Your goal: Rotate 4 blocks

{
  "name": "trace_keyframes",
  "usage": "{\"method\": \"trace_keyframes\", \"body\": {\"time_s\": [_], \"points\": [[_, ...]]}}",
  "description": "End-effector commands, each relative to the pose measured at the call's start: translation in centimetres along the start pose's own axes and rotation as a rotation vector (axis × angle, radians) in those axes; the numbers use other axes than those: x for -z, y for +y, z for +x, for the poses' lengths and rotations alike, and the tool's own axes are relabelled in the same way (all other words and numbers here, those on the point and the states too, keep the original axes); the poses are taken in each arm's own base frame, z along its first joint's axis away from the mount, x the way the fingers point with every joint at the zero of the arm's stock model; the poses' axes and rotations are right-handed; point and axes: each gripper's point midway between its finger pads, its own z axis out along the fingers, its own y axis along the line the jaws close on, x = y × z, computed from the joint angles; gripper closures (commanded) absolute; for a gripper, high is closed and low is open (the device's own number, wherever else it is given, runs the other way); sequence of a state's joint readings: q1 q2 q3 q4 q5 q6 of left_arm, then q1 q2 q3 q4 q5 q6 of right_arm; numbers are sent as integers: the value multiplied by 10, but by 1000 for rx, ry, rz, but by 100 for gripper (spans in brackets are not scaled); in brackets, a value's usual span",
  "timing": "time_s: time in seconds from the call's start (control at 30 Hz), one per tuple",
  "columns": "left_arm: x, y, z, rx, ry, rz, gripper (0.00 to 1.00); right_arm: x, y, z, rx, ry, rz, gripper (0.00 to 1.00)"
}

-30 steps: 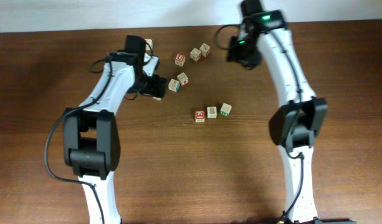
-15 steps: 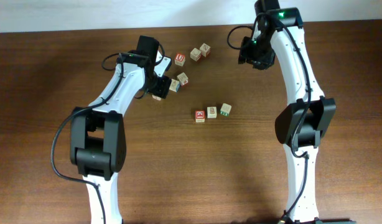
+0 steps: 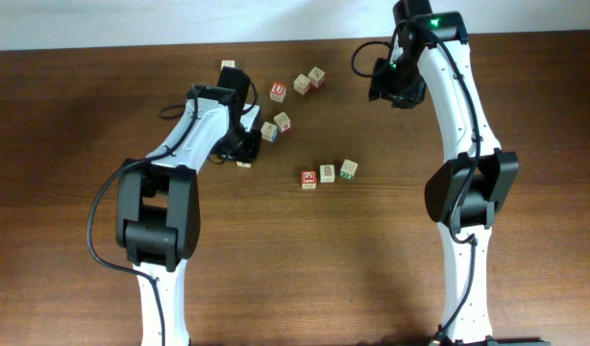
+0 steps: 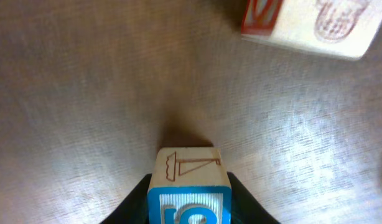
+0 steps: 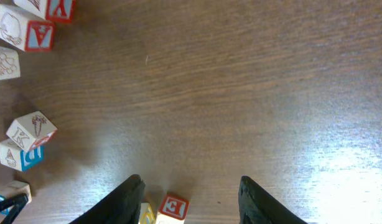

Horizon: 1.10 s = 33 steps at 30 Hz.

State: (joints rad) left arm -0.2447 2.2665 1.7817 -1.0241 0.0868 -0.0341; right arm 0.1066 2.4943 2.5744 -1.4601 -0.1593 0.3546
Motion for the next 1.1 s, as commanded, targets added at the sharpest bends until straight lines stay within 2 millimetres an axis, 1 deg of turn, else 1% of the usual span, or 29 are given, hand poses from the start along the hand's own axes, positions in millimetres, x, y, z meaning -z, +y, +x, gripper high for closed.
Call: {"method": "trace_keyframes", "body": {"time_s": [0.0,0.13,0.27,0.3,0.37,0.43,0.5,0.53,0.6,0.67,0.73,0.77,0.83,0.9,0.93,1.0,1.07], "points": [[-3,-21,20,133,88,91,75,13,1,5,16,-7,10,50],[-4,-51,25,111,106,121,74,10,-2,10,12,17,19,50],[-7,-79,28,67,101,118,67,9,-3,12,10,27,23,50],[-8,-85,29,77,100,108,66,9,-3,13,10,30,24,50],[-9,-88,29,103,89,60,64,9,-4,14,9,35,26,50],[-10,-94,30,90,85,51,62,9,-4,15,9,37,27,50],[-10,-99,31,78,87,52,46,9,-4,15,9,39,28,50],[-11,-100,30,75,83,53,36,9,-4,16,8,40,28,50],[-10,-101,28,74,73,55,27,9,-4,17,8,45,29,50],[-6,-100,22,75,55,53,23,9,-6,21,5,62,35,50],[4,-98,13,75,29,43,21,10,-9,28,0,91,46,50],[13,-96,5,75,8,29,21,10,-10,32,-3,109,53,50],[39,-87,-10,80,-44,-27,18,10,-12,46,-2,160,70,50],[67,-76,-24,95,-93,-69,18,6,-9,61,45,217,84,50],[78,-72,-29,102,-111,-74,18,2,-6,69,73,243,91,50],[106,-61,-40,129,-154,-68,18,-11,2,85,129,296,104,50],[125,-48,-46,145,-184,-68,20,-25,8,95,152,323,113,51]]}}
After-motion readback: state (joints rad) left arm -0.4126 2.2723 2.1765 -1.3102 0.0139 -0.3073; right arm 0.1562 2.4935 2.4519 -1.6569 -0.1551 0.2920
